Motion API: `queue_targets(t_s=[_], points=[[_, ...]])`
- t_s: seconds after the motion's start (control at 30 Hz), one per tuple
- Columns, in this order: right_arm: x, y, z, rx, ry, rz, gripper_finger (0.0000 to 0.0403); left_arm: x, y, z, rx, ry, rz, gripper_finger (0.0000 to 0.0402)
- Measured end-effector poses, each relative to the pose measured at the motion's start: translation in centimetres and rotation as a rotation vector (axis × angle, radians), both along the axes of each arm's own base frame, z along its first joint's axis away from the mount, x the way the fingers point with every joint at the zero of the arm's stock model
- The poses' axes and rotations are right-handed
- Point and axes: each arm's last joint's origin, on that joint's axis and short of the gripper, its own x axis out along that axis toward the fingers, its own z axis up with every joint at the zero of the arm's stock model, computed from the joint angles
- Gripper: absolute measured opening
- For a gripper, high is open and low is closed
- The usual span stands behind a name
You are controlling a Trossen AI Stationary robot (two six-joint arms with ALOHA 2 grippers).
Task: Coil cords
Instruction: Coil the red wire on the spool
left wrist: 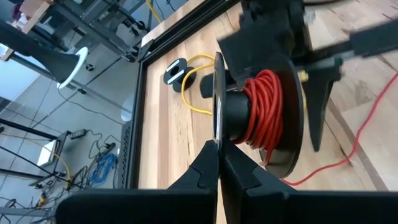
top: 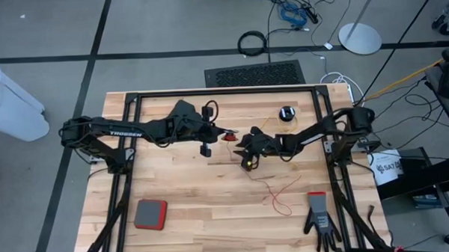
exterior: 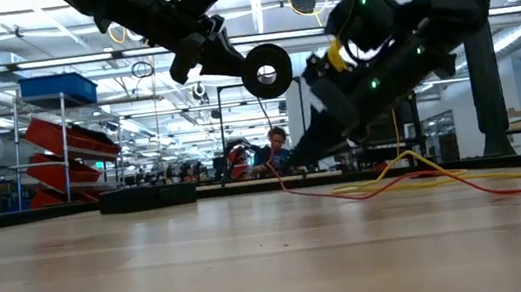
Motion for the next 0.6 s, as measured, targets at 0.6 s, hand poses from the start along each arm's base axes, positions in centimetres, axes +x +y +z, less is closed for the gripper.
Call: queue_targets(t_s=[0.6], points=[[1.3, -0.2, -2.2, 0.094, -0.115, 0.056, 0.0123, 0.0, 0.0, -0.1, -0.001, 0.009, 0.0, 0.002]])
